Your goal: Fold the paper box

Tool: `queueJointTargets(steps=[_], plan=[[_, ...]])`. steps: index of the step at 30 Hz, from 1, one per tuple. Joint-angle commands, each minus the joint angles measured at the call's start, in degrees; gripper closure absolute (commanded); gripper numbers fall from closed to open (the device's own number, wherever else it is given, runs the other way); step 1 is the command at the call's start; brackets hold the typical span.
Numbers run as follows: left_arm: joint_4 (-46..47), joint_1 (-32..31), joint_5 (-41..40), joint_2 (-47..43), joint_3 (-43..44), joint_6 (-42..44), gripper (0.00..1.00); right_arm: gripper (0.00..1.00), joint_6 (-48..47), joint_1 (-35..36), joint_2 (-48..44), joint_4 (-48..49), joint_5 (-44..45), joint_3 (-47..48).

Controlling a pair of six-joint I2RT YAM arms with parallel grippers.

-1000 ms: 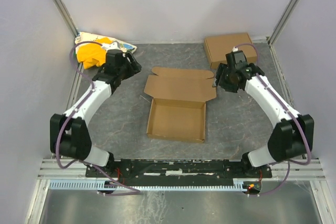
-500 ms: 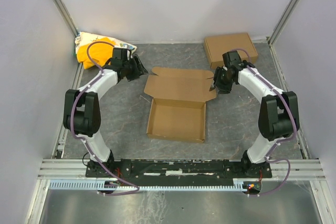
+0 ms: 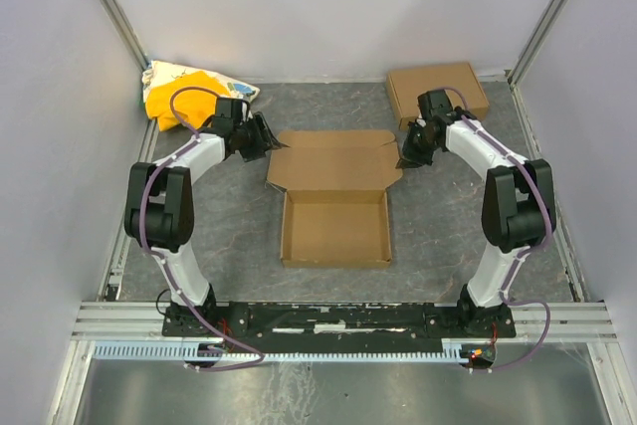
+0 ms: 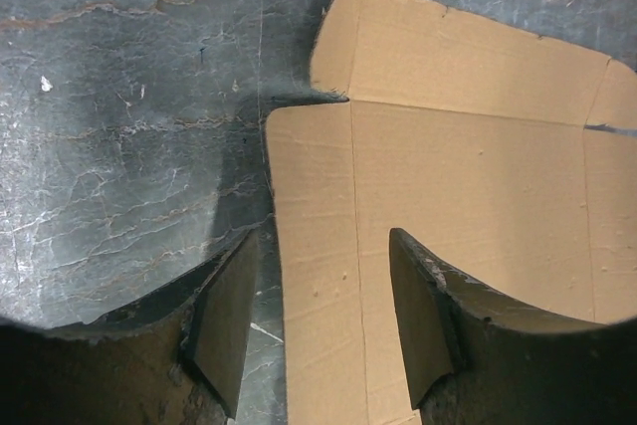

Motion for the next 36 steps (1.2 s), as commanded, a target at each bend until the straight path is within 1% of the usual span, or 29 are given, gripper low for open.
queueJointTargets(steps=[1, 8, 12, 22, 30, 36], plan=[[1.3, 0.4, 2.9, 0.6, 0.6, 1.5, 0.39, 0.98, -1.2, -0.3, 0.5, 0.7, -0.4, 3.0], [1.8, 0.4, 4.8, 0.4, 0.2, 0.7, 0.43, 0.98, -2.0, 0.3, -2.5, 1.3, -0.1, 3.0], [1.9, 0.5, 5.2, -0.1, -0.3, 0.7, 0.45, 0.98, -2.7, 1.5, -3.2, 0.3, 2.2, 3.8], [-2.9, 0.3, 6.0, 2.2, 2.0, 2.8, 0.51, 0.98, -3.9, 4.2, -4.5, -1.5, 7.4, 6.1], [-4.7, -0.3, 7.2, 3.6, 3.2, 3.7, 0.5, 0.99, -4.5, 4.6, -4.7, -1.5, 7.9, 6.2], [-2.0, -2.0, 7.4, 2.2, 2.4, 3.6, 0.53, 0.98, -5.4, 5.5, -5.5, -0.8, 8.6, 5.2]])
